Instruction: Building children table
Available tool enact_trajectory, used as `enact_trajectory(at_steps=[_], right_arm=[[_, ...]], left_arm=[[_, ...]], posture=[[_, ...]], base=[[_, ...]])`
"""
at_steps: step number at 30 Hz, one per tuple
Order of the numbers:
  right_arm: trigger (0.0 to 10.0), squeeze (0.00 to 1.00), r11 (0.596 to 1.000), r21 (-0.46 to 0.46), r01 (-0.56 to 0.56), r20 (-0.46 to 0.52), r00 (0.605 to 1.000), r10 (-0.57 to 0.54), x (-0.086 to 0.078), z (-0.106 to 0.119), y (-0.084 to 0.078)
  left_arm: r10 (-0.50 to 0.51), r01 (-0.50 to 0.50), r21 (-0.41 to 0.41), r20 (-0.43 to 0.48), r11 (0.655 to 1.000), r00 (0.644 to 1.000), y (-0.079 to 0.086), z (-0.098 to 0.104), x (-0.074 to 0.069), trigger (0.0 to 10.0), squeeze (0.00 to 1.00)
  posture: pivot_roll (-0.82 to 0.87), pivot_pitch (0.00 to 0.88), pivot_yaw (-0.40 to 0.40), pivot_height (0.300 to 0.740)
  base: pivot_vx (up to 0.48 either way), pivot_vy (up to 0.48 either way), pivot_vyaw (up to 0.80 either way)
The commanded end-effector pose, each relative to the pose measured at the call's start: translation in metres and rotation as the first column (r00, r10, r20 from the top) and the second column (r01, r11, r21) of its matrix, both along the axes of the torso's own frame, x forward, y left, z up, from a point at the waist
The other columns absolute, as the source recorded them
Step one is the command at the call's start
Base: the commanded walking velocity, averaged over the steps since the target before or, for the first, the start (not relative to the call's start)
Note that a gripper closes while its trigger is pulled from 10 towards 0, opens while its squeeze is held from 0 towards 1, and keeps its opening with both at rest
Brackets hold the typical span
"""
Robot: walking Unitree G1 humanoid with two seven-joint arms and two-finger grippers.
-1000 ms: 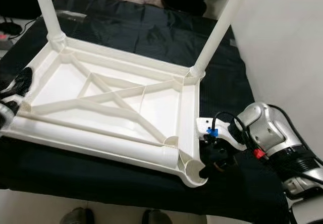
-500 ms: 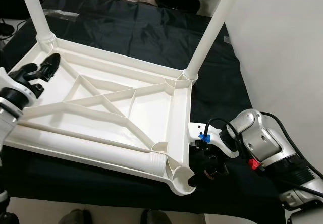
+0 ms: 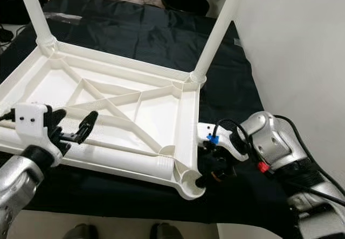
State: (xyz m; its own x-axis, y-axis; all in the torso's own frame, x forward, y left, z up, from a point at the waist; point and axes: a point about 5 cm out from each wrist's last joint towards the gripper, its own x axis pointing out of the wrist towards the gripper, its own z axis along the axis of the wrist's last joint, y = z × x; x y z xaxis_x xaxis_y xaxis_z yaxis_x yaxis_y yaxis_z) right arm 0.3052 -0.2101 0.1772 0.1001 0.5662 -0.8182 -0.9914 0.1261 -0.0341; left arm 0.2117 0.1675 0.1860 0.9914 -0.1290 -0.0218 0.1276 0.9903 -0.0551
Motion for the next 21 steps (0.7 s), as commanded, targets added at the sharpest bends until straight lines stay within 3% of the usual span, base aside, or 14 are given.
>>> enact_trajectory(at_steps=[1, 4, 6, 7, 8, 9, 14, 21], right_arm=[[10.0, 0.00, 0.999, -0.005, 0.048, 0.094, 0.995, -0.047, 0.010, -0.005, 0.004], [10.0, 0.00, 0.997, 0.036, 0.073, 0.118, 0.990, -0.077, 0.015, -0.003, 0.008], [10.0, 0.00, 0.985, 0.156, 0.072, 0.117, 0.989, -0.091, 0.020, 0.006, 0.014], [10.0, 0.00, 0.985, 0.156, 0.072, 0.117, 0.989, -0.091, 0.020, 0.006, 0.014], [10.0, 0.00, 0.966, 0.256, 0.017, 0.095, 0.995, -0.043, 0.018, 0.021, 0.011], [10.0, 0.00, 0.956, 0.295, -0.009, 0.087, 0.996, -0.018, 0.016, 0.029, 0.009], [10.0, 0.00, 0.929, 0.365, -0.064, 0.065, 0.997, 0.043, 0.012, 0.050, -0.001], [10.0, 0.00, 0.895, 0.441, -0.071, 0.126, 0.992, 0.016, 0.022, 0.071, -0.007]], left_arm=[[0.018, -0.018, 0.021, -0.014, 1.000, 1.000, -0.004, -0.003, -0.010, 10.0, 0.00], [0.032, -0.031, 0.026, -0.024, 0.999, 0.999, -0.004, -0.005, -0.016, 10.0, 0.00], [0.045, -0.044, 0.034, -0.046, 0.998, 0.998, -0.004, -0.010, -0.024, 10.0, 0.00], [0.045, -0.044, 0.034, -0.046, 0.998, 0.998, -0.004, -0.010, -0.024, 10.0, 0.00], [0.050, -0.048, 0.040, -0.061, 0.998, 0.997, -0.005, -0.013, -0.029, 10.0, 0.00], [0.051, -0.049, 0.040, -0.065, 0.998, 0.997, -0.005, -0.014, -0.029, 10.0, 0.00], [0.034, -0.031, 0.035, -0.077, 0.999, 0.996, -0.010, -0.018, -0.029, 10.0, 0.00], [-0.060, 0.062, 0.024, -0.071, 0.998, 0.996, -0.031, -0.021, -0.029, 10.0, 0.00]], posture=[[0.03, 0.187, -0.127, 0.740], [0.04, 0.187, -0.129, 0.740], [0.05, 0.186, -0.128, 0.740], [0.05, 0.186, -0.128, 0.740], [0.05, 0.185, -0.128, 0.740], [0.05, 0.185, -0.128, 0.740], [0.04, 0.182, -0.129, 0.740], [0.03, 0.181, -0.130, 0.740]], base=[[0.000, 0.000, 0.00], [0.000, 0.000, 0.00], [0.000, 0.000, 0.00], [0.000, 0.000, 0.00], [0.000, 0.000, 0.00], [0.000, 0.000, 0.00], [0.000, 0.000, 0.00], [0.000, 0.000, 0.00]])
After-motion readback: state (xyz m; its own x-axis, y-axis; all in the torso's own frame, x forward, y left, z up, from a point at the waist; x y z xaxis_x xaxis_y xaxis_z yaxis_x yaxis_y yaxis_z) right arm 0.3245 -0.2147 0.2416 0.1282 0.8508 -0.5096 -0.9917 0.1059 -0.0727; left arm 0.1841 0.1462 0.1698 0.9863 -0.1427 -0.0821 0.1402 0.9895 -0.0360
